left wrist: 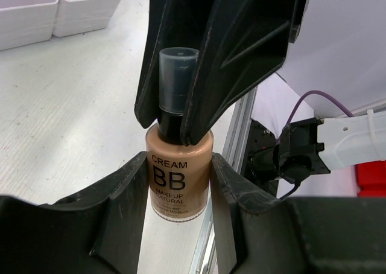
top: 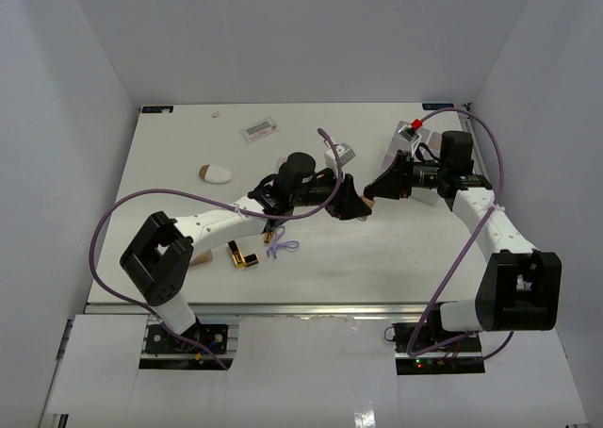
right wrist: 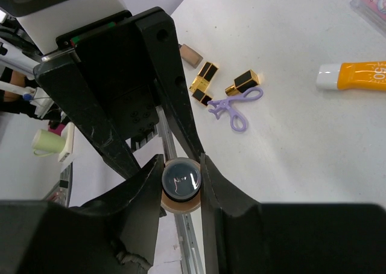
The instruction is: Organize the makeup
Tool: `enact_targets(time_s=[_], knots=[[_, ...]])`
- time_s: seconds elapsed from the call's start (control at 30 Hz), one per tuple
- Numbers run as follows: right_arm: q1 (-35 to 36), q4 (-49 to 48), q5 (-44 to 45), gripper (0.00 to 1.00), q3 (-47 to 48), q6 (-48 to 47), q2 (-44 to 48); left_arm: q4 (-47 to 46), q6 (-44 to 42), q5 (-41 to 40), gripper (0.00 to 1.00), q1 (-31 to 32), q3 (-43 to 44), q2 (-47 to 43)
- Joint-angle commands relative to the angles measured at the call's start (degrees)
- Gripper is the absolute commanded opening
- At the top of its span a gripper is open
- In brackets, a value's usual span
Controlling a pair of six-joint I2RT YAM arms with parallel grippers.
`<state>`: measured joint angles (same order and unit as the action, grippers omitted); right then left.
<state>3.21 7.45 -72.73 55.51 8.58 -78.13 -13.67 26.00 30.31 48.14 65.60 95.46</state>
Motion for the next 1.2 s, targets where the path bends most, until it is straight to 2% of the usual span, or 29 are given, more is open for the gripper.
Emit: enact_targets(time_s=[0.0,0.17,0.3,0.43,0.57,0.8,1.03,1.17], knots=[[-0.1,-0.3,0.3,0.17,1.2,-2.0,0.7,-2.2,0.1,1.1,0.12,0.3,2.2,-0.9],[0.0,2.1,1.4,0.08,2.0,-4.4,1.0,-2.1,0.7,0.5,0.39,0.3,1.9,-1.0],[0.0,3.2,2.0,0.08,2.6,-5.5,1.1,-1.9,0.7,0.4,0.53,0.3,2.0,-1.0],[0.0,4.3,2.8,0.08,3.3,-6.8,1.2,-1.4,0.7,0.7,0.77,0.3,1.9,-1.3],[0.0,5.5,3.1,0.08,3.9,-7.8,1.0,-1.1,0.3,0.7,0.94,0.2,1.5,-2.1],[-0.2,8.6,4.5,0.08,6.3,-10.8,0.6,2.0,-2.1,-2.7,0.98,0.2,1.6,-3.8],[-1.6,13.8,11.5,0.08,11.8,-16.9,-0.8,12.1,-6.7,-12.2,0.98,-1.8,1.5,-11.1],[-2.4,14.2,15.0,0.08,14.8,-18.8,-3.0,17.9,-8.0,-15.0,0.98,-4.3,1.9,-16.1]])
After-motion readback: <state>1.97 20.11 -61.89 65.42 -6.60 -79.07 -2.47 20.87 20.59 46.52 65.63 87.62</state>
